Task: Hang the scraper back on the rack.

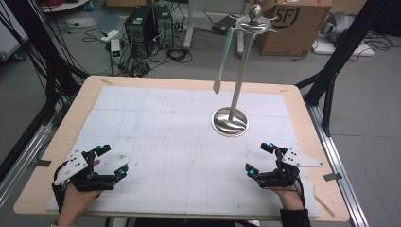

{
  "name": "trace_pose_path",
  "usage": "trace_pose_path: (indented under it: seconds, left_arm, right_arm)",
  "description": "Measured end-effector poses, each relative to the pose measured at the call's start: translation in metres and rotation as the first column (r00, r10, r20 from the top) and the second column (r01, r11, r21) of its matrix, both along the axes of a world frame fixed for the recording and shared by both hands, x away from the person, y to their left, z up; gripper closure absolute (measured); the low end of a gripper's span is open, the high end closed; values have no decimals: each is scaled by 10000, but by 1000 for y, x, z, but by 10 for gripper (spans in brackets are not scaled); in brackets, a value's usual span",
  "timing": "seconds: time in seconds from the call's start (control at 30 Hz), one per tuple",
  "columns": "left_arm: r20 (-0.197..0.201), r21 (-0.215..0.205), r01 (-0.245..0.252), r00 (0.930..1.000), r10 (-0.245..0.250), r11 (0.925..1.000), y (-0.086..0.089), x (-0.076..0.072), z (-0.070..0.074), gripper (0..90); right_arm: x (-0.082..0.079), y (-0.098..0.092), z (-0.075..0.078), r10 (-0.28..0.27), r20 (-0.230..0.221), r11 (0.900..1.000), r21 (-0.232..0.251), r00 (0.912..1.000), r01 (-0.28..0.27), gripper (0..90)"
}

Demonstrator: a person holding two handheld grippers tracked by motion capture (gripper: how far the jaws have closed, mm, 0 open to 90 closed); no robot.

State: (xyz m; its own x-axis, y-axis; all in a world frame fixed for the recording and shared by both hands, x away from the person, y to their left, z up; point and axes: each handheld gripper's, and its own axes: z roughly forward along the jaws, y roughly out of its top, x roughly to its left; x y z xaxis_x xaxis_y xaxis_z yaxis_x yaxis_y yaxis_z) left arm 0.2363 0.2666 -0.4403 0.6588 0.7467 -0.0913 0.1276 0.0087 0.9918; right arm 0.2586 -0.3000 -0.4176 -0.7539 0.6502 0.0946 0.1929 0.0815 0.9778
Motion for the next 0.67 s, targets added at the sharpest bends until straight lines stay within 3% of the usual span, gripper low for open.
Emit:
trace_pose_path:
  seconds: [0.2,0.3,0.57,0.67]
  left_arm:
    - [-138,-270,-152,9998,148,9995,7,-2,-2,17]
    - [-54,-109,-297,9995,296,9995,8,-3,-2,17]
    - [142,-252,-368,9992,371,9990,9,-4,-1,17]
    - [172,-36,-388,9991,389,9992,8,-4,-1,17]
  right_arm:
    - [0,0,-2,-93,-29,10000,-35,10000,93,5]
    - [1,1,-4,-110,-66,9998,-149,9999,109,5]
    - [-1,2,-4,-228,-100,9994,-270,9997,225,5]
    - [0,3,-4,-237,-13,9993,-275,9997,236,5]
